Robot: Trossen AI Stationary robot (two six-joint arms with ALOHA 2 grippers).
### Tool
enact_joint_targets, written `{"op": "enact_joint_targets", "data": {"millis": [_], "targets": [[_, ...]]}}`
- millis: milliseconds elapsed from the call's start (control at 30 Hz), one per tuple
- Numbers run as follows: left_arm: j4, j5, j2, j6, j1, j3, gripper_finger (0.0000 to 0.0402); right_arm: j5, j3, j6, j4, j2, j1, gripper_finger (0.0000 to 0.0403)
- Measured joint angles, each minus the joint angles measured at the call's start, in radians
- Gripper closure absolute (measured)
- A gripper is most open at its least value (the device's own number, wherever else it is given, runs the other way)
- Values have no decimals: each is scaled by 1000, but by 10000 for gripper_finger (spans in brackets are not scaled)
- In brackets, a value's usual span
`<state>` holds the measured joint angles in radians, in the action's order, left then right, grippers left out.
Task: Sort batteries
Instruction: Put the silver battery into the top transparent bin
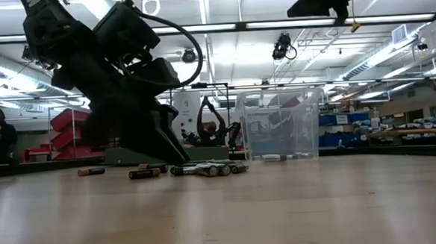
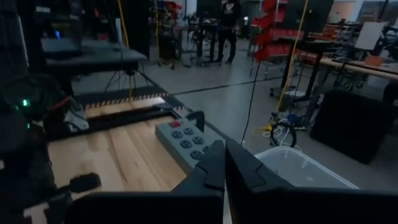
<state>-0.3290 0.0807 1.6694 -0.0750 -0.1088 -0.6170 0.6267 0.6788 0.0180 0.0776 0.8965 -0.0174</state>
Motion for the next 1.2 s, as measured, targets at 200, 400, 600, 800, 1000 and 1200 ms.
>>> {"op": "enact_joint_targets", "data": {"millis": [200,400,600,800,1000,1200], "targets": [[5,0,9,27,11,0,289,-41,0,-14,-34,0,0,399],[18,2,9,50,21,0,289,-56,0,-18,-34,0,0,402],[41,2,9,79,24,0,290,-57,0,-19,-34,0,0,401],[60,19,9,108,23,0,302,-57,0,-19,-35,0,0,402],[65,21,8,110,23,0,324,-57,0,-19,-35,0,0,400],[67,23,7,113,23,0,363,-57,0,-21,-35,0,0,402]]}}
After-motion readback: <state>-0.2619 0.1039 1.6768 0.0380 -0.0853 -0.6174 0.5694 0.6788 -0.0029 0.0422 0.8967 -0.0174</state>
